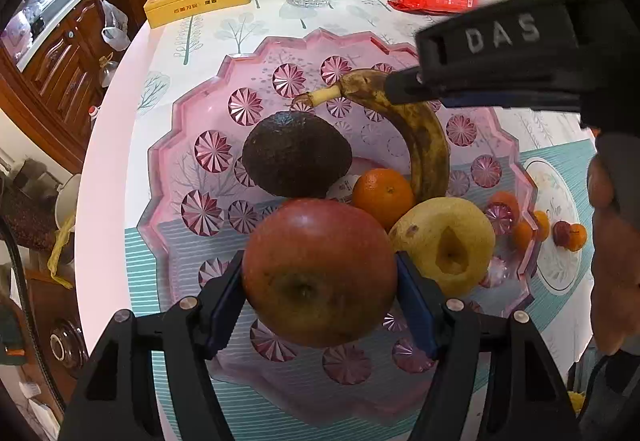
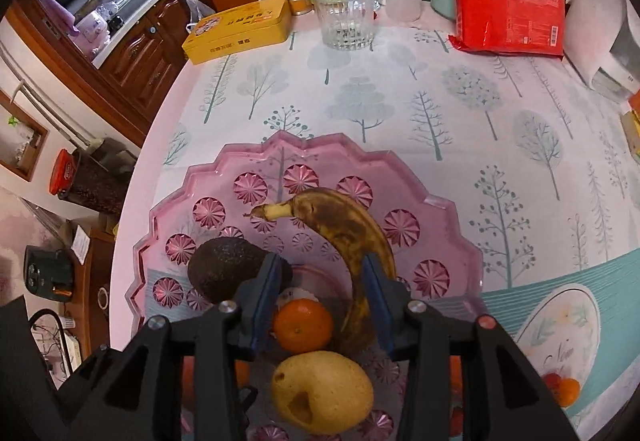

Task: Organize fruits
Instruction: 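Lower the banana and apple into the bowl and open both grippers, then move the right tool to the orange on the plate while the left tool approaches the red lychee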

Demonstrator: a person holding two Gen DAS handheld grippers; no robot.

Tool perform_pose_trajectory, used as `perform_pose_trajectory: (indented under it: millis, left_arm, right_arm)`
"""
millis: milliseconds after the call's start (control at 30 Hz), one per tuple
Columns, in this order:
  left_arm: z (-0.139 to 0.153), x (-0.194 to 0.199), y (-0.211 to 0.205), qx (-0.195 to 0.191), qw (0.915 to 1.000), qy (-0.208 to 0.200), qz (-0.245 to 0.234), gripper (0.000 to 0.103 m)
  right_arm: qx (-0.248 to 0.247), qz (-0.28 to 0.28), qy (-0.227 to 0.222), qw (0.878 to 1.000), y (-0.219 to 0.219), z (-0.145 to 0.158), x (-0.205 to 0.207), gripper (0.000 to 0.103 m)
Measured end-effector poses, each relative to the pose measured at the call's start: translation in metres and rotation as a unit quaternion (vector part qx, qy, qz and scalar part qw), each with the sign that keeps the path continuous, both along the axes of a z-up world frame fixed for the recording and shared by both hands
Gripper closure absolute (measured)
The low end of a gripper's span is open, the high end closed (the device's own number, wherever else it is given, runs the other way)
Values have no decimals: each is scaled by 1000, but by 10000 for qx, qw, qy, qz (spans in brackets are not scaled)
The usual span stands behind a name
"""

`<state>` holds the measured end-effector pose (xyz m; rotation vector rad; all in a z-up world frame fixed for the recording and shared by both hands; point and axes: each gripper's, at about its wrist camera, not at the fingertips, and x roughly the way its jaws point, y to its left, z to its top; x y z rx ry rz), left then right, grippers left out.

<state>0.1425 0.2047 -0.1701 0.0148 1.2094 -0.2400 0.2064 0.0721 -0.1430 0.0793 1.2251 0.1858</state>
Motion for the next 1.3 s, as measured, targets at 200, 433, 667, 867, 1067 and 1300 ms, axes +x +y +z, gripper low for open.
perform_pose_trajectory:
  millis: [200,433,667,867,1067,1300]
  left_arm:
    - [3,-2,2,-67,9999,38,81,33]
    - [34,-15,-2,-15,9985,-534,87,15]
    - [52,-26,-9,157,9969,-762,97,15]
    - [69,-40,-9,260,9953,-920,171,15]
    - [84,-54,-7,239,9938,-1048,295,15]
    - [98,-73,-11,127,9927,-1155,321,15]
  right_arm:
    - [56,-108,14,9999,-12,-1,-9,60]
    - [-20,-81,-80,9999,-20,4,-33,60]
    - [-124,-77,-183,9997,-28,14,-58,60]
    - [-63,-262,-279,9992,-45,24,-79,60]
    - [-79,-407,-308,9987,-58,30,-101,60]
    - [-155,-589,-387,9974,-74,40,-130,60]
